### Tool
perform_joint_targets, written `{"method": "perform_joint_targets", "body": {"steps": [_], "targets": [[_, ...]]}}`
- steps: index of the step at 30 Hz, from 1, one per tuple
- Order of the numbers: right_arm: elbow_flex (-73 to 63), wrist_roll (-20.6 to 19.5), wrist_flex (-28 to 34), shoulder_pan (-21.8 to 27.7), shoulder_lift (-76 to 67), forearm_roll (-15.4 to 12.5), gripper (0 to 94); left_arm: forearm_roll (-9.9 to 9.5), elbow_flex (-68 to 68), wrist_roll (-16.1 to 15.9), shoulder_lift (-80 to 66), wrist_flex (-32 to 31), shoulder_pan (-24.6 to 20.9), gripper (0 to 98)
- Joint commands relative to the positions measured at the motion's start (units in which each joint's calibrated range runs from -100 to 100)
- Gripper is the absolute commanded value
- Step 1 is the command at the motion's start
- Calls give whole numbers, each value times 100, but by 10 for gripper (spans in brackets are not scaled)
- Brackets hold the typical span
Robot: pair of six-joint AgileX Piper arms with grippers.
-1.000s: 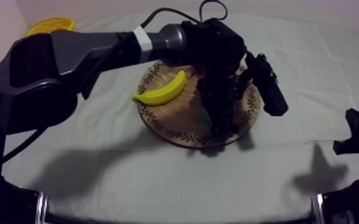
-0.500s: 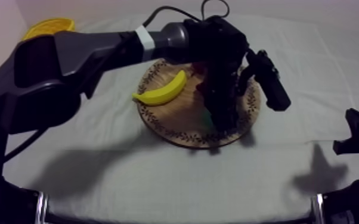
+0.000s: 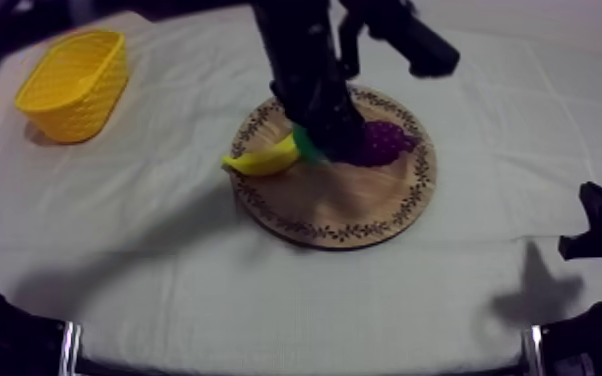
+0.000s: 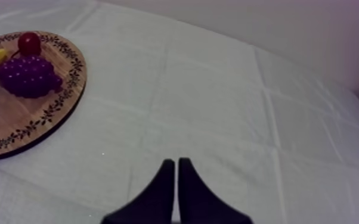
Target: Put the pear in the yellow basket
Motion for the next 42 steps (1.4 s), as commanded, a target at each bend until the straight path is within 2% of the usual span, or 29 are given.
{"method": "perform_joint_targets", "body": {"steps": [1,8,14,19,27,32,37,42], "targets": [[-1,-1,0,-1,-1,0,3,-50,177,174,-1059,47,-67,327],[-1,-1,0,-1,-1,0,3,-178,192,336,-2285,168,-383,318],[-1,-1,0,-1,-1,0,3,-415,-122,329,-2905,432,-858,312],[-1,-1,0,-1,-1,0,3,-573,-373,141,-3134,479,-1530,312],[-1,-1,0,-1,-1,0,3,-836,-813,-359,-2914,325,-2775,309],[-1,-1,0,-1,-1,0,3,-905,-963,-625,-2529,123,-3441,310],[-1,-1,0,-1,-1,0,3,-920,-908,-846,-2088,-186,-3910,317],[-1,3,0,-1,-1,0,3,-952,-653,-973,-1619,-626,-4149,304]]}}
